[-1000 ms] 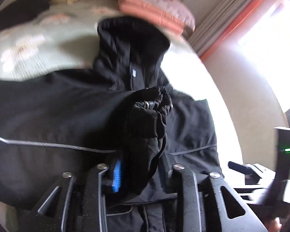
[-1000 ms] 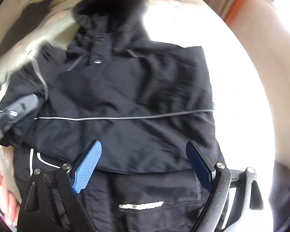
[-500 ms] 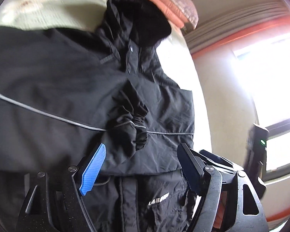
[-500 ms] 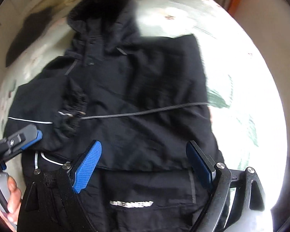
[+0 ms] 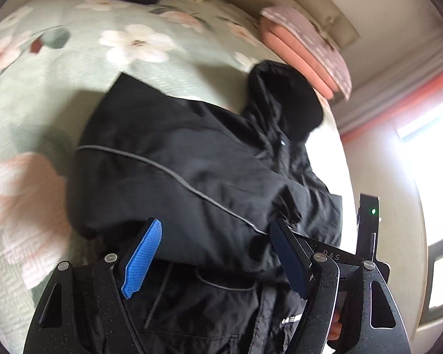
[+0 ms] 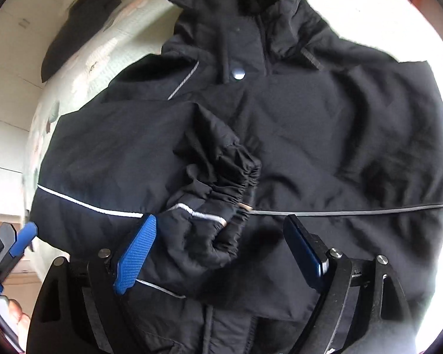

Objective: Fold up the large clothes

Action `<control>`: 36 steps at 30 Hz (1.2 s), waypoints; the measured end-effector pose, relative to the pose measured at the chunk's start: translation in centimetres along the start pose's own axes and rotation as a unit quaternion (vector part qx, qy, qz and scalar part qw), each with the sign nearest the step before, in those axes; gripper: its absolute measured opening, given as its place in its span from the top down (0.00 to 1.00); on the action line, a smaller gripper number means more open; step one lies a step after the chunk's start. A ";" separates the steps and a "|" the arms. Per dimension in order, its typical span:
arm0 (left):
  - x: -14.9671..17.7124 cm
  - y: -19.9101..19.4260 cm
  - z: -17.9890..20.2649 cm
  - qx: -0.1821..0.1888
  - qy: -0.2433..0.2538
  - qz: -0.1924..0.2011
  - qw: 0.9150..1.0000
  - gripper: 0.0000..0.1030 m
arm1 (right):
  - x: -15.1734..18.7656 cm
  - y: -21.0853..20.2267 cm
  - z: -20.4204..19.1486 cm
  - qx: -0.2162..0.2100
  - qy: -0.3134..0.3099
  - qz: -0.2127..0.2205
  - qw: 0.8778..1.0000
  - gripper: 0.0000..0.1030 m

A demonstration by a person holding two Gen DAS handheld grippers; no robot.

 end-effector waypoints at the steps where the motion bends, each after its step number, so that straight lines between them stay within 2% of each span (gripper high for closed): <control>1: 0.0 -0.2 -0.6 -0.001 -0.009 0.004 1.000 0.25 | 0.1 0.7 -0.1 -0.021 0.006 -0.014 1.000 0.34; 2: -0.1 -0.4 -1.0 0.001 -0.016 0.009 1.000 0.25 | 0.2 1.1 -0.3 -0.031 0.007 -0.024 0.999 0.50; 4: -0.3 -0.7 -1.3 0.000 -0.017 0.012 1.000 0.25 | 0.5 0.7 -0.6 -0.031 -0.008 -0.013 0.999 0.62; 8: -1.1 -1.0 -0.7 -0.018 0.008 0.020 1.000 0.25 | 1.6 -2.8 -2.5 0.007 -0.068 0.046 0.997 0.71; 13: -2.5 -0.7 1.0 -0.010 0.032 0.027 0.999 0.25 | 1.8 -10.3 -0.4 0.059 -0.079 0.116 0.988 0.71; 16: -2.6 1.6 2.5 -0.008 0.056 0.001 0.998 0.25 | 1.3 -13.9 2.8 0.092 -0.056 0.134 0.985 0.71; 19: -1.7 4.8 4.0 -0.007 0.084 -0.035 0.996 0.25 | 0.9 -15.5 6.5 0.143 -0.037 0.144 0.978 0.71; 22: 0.0 9.2 4.8 -0.052 0.134 -0.092 0.985 0.31 | 0.2 -13.1 10.4 0.170 -0.008 0.114 0.979 0.71; 23: 0.7 10.5 5.1 -0.083 0.165 -0.104 0.977 0.31 | 0.0 -11.8 11.0 0.172 -0.003 0.103 0.980 0.71; 25: 1.5 11.8 5.7 -0.128 0.221 -0.108 0.961 0.32 | 0.0 -8.5 12.3 0.184 0.001 0.079 0.980 0.71; 28: 2.0 12.4 6.3 -0.155 0.262 -0.111 0.946 0.32 | -0.2 -6.1 12.8 0.201 -0.006 0.075 0.977 0.66; 30: 1.7 11.9 6.3 -0.149 0.263 -0.111 0.947 0.32 | -0.2 -6.8 12.7 0.193 -0.005 0.078 0.978 0.66; 32: 1.1 10.6 6.1 -0.127 0.248 -0.115 0.953 0.31 | -0.1 -8.1 12.4 0.178 -0.003 0.078 0.981 0.52; 34: 0.8 9.2 6.3 -0.105 0.237 -0.111 0.959 0.31 | 0.5 -10.4 12.6 0.164 -0.003 0.083 0.983 0.50; 36: -0.3 7.0 6.7 -0.076 0.224 -0.091 0.967 0.31 | 0.6 -13.3 12.3 0.163 -0.006 0.105 0.981 0.47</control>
Point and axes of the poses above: each gripper's, at about its wrist camera, not at the fingertips, and y roughly the way its jaws point, z to its right, x to its underside, the point moved 4 cm from there along y, roughly the way its jaws point, and after that the axes turned 9 degrees about y, right-handed, at the moved point
